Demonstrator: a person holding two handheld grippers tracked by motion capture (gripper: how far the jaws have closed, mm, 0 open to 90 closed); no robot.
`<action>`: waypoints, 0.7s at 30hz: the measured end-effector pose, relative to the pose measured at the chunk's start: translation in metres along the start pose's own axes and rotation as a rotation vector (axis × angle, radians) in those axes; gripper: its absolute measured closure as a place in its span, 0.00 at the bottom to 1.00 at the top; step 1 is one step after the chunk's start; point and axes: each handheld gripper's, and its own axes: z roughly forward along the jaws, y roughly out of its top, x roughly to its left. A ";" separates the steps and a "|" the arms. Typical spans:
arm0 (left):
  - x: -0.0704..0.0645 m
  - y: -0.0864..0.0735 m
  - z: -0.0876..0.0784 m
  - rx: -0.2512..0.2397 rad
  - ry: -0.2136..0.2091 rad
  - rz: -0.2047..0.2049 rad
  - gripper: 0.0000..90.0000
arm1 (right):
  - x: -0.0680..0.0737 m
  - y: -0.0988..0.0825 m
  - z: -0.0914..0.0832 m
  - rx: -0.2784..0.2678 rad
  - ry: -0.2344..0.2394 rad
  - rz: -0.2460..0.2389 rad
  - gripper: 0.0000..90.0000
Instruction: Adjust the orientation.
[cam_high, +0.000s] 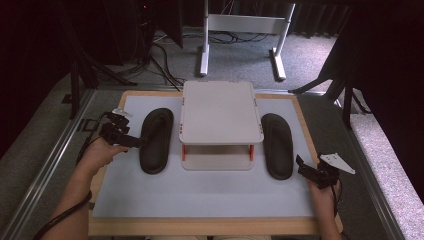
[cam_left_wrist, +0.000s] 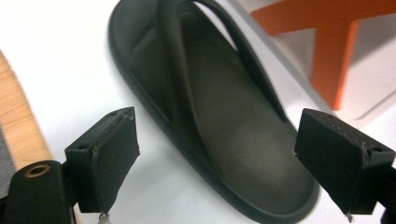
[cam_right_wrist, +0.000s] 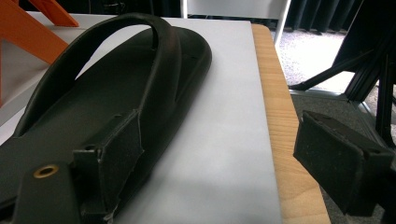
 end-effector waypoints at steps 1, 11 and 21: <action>0.001 0.001 0.002 0.005 0.007 -0.003 0.15 | 0.000 0.000 0.000 0.000 -0.001 0.000 0.16; 0.006 0.012 0.018 0.047 -0.004 -0.014 0.23 | 0.000 0.000 0.000 0.003 -0.004 0.005 0.18; 0.008 0.023 0.034 0.068 -0.037 -0.038 0.33 | 0.000 0.000 0.000 0.001 -0.003 0.003 0.18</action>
